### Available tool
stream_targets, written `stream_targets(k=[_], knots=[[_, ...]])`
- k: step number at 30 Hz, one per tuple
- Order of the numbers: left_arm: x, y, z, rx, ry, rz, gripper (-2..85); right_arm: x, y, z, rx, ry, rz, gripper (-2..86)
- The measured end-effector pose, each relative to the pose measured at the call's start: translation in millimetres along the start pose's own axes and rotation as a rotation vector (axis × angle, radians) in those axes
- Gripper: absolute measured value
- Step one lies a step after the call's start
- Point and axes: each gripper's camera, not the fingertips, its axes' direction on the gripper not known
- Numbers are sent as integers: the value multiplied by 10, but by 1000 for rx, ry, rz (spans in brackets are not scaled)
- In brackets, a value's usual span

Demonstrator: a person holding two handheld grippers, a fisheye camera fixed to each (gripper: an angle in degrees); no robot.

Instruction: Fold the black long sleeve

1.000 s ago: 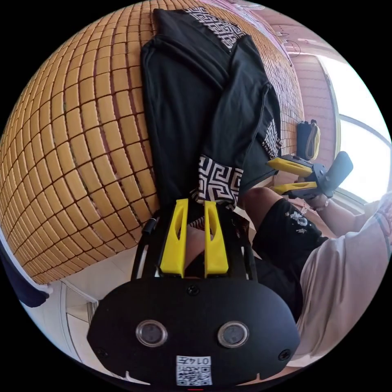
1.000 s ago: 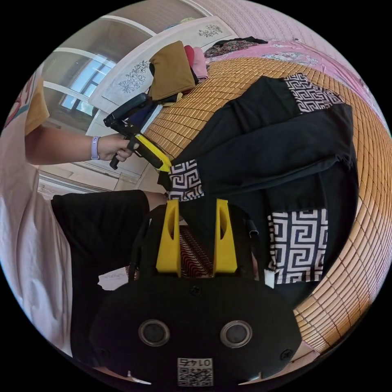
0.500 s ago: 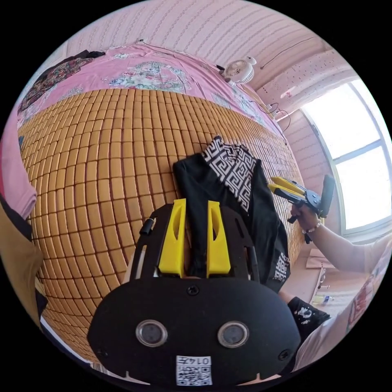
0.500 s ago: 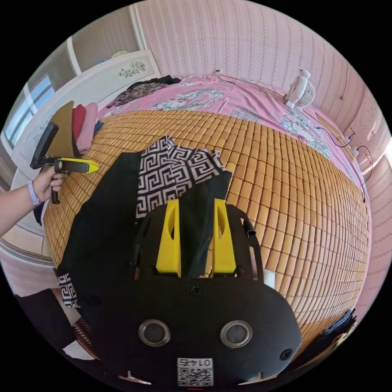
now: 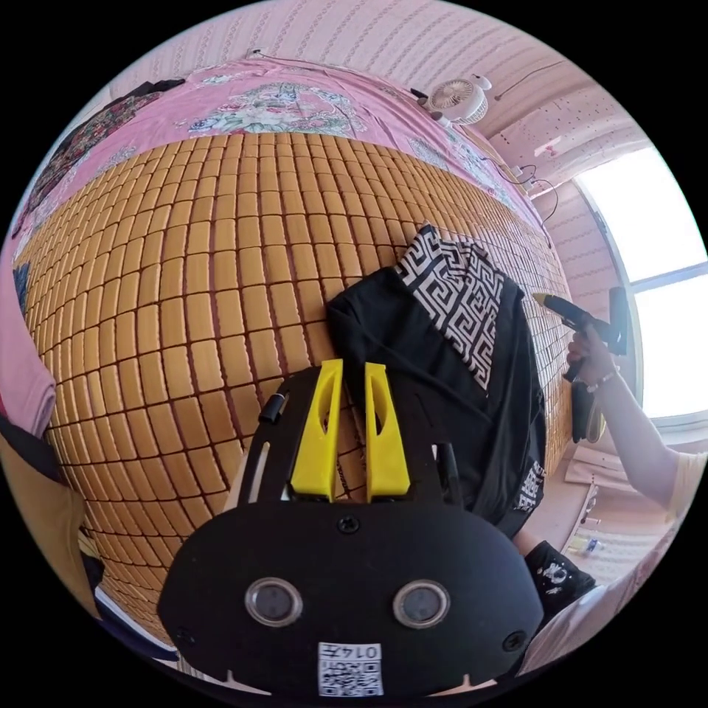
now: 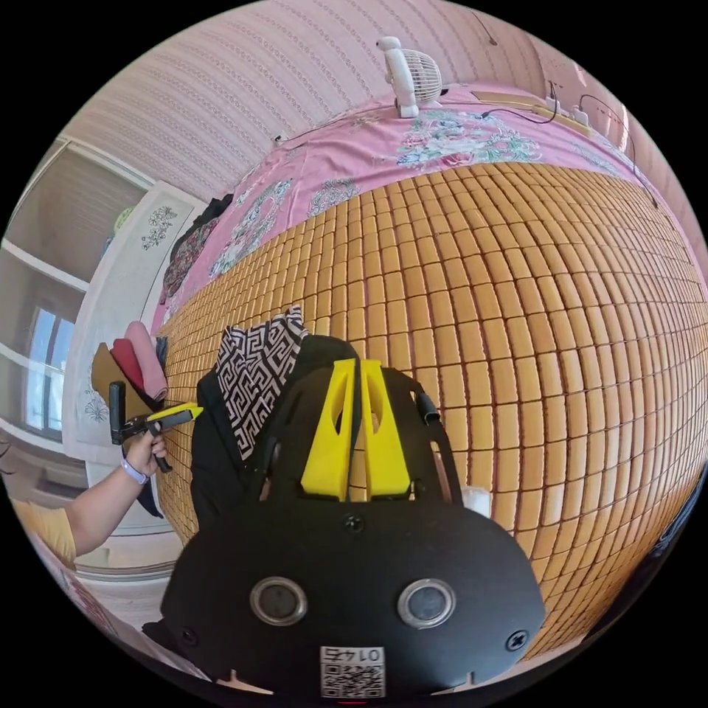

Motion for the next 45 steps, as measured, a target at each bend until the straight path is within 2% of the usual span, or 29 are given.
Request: stream_targets(k=[4,7,10,12,17,22,27,29,31,35,37,45], knots=[[-105,107,-180,81,42,-54,79,-13,42,-141,61,14,-64,93],[-153,157,-234,129,37,-60,86,-80,32,24,-15,28,-120,98],[-175,98,-81,56,57,-81,59,-189,12,198,-99,115,-165,56],[-142,44,-17,16,7,-80,34,-287,10,148,-80,155,-220,18],[-23,-84,-220,96,-65,-6,-6,-364,-64,-231,47,93,-256,0],[95,-74,-744,285,44,92,-9,-338,-28,-809,195,-67,-266,0],[108,544,-1165,390,177,205,-6,-386,566,-1395,281,-177,-414,8],[69,917,-1191,389,241,216,-1,-415,1083,-1561,241,-183,-475,15],[-9,1304,-1084,339,259,153,10,-399,1521,-1513,167,-101,-474,26],[-286,2043,-629,128,194,-99,39,-185,2334,-1038,-160,70,-279,47],[-368,2241,-522,103,229,-189,41,-175,2538,-919,-222,91,-218,55],[-37,2299,-141,20,174,-213,65,-395,2731,-556,-256,175,-51,89]])
